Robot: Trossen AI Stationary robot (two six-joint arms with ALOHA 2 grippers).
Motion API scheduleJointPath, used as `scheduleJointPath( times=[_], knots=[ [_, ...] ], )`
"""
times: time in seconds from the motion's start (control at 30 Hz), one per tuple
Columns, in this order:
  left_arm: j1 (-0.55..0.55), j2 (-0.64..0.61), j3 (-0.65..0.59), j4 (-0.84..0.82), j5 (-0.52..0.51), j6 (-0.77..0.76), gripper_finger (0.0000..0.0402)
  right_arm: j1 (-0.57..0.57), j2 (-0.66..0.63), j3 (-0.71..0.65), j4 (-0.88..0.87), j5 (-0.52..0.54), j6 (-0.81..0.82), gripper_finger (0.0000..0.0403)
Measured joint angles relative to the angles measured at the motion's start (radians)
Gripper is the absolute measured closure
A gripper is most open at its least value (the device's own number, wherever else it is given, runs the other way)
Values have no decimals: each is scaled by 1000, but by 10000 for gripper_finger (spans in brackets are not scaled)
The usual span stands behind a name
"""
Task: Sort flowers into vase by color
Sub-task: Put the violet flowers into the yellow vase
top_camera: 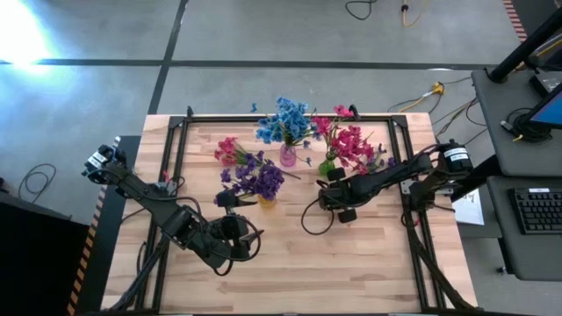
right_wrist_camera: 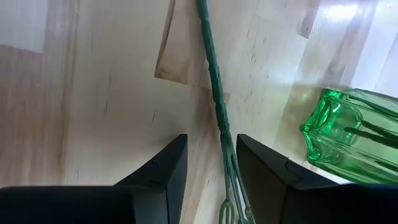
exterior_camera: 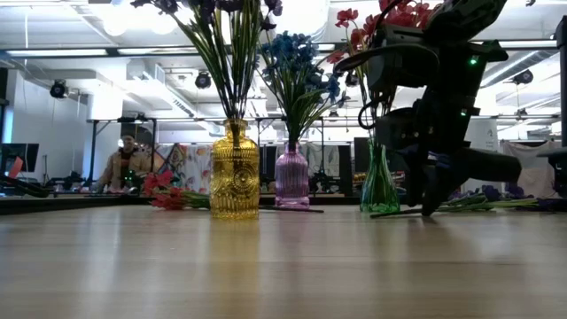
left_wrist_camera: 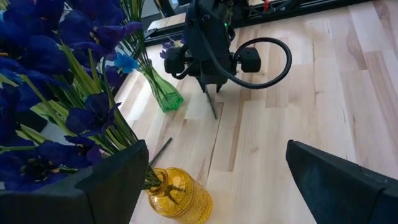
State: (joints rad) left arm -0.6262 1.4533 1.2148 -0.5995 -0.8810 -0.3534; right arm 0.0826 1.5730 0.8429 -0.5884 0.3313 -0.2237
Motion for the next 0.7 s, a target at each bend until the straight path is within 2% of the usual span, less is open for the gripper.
scheduleJointPath(
  times=[0.17, 0.47, 0.7],
  knots=[
    [0, 0, 0, 0, 0, 0, 39, -21, 0, 1, 3, -50, -5, 283],
    [0, 0, 0, 0, 0, 0, 39, -48, 0, 2, 7, -80, -43, 342],
    [0, 0, 0, 0, 0, 0, 39, -35, -3, 3, 4, -148, -63, 381]
  ],
)
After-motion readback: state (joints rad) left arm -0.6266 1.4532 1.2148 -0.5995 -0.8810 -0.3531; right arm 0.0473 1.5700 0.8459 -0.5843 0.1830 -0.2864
